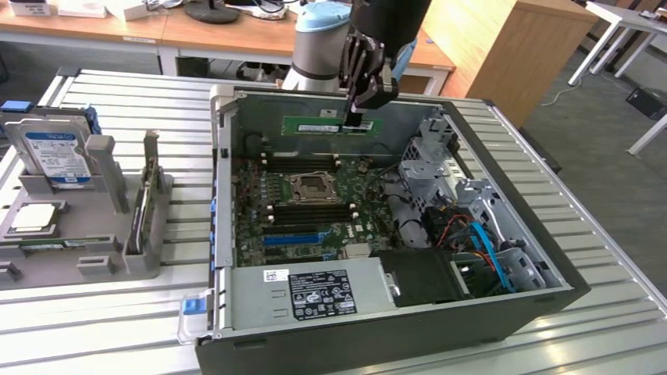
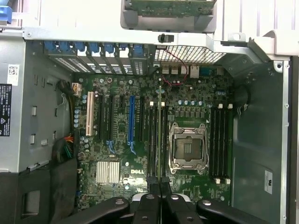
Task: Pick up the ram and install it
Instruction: 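Pick up the ram and move it above insertion slot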
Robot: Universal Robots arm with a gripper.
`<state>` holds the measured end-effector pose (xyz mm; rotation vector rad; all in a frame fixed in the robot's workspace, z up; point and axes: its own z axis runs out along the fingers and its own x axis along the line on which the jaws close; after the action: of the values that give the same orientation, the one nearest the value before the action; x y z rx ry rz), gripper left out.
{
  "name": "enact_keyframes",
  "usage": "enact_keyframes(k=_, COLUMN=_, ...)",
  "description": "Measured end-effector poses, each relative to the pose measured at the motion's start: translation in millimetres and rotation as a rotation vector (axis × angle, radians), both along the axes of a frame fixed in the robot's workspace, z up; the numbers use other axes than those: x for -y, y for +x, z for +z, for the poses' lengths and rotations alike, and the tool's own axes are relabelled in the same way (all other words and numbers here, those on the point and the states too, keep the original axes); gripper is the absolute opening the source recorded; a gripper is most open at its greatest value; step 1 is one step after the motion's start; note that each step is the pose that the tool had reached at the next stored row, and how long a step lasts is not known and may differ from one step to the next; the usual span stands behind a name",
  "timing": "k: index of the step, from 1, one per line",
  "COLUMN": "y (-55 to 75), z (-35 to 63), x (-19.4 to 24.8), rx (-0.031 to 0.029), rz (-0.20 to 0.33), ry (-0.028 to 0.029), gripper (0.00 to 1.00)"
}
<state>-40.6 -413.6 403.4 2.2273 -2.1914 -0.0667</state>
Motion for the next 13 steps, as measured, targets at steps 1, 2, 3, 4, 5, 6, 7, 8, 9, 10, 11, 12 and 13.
enact_keyframes(k=1, y=0.0, z=-0.6, x=0.0, rx=0.0000, rz=0.000, ry=0.0001, gripper=0.12)
enact_keyframes(k=2, y=0.0, z=-1.3, x=0.0, rx=-0.0001, rz=0.000, ry=-0.0001, gripper=0.12)
enact_keyframes(k=3, y=0.0, z=-2.3, x=0.0, rx=-0.0001, rz=0.000, ry=-0.0002, gripper=0.12)
enact_keyframes(k=4, y=0.0, z=-3.6, x=0.0, rx=-0.0001, rz=0.000, ry=-0.0002, gripper=0.12)
enact_keyframes(k=5, y=0.0, z=-4.8, x=0.1, rx=-0.0001, rz=0.000, ry=-0.0001, gripper=0.12)
enact_keyframes(k=6, y=0.0, z=-5.9, x=0.0, rx=-0.0001, rz=0.000, ry=-0.0002, gripper=0.12)
enact_keyframes(k=7, y=0.0, z=-6.9, x=0.0, rx=-0.0001, rz=0.000, ry=-0.0002, gripper=0.12)
enact_keyframes(k=8, y=0.0, z=-8.0, x=0.0, rx=-0.0001, rz=0.000, ry=-0.0001, gripper=0.12)
enact_keyframes(k=9, y=0.0, z=-9.1, x=0.0, rx=-0.0001, rz=0.000, ry=0.0000, gripper=0.12)
enact_keyframes(k=10, y=0.0, z=-10.2, x=0.0, rx=-0.0001, rz=0.000, ry=-0.0002, gripper=0.12)
enact_keyframes(k=11, y=0.0, z=-11.5, x=0.0, rx=-0.0001, rz=0.000, ry=-0.0002, gripper=0.12)
enact_keyframes(k=12, y=0.0, z=-12.7, x=0.0, rx=-0.0001, rz=0.000, ry=-0.0001, gripper=0.12)
enact_keyframes(k=13, y=0.0, z=-14.1, x=0.0, rx=-0.0001, rz=0.000, ry=-0.0001, gripper=0.12)
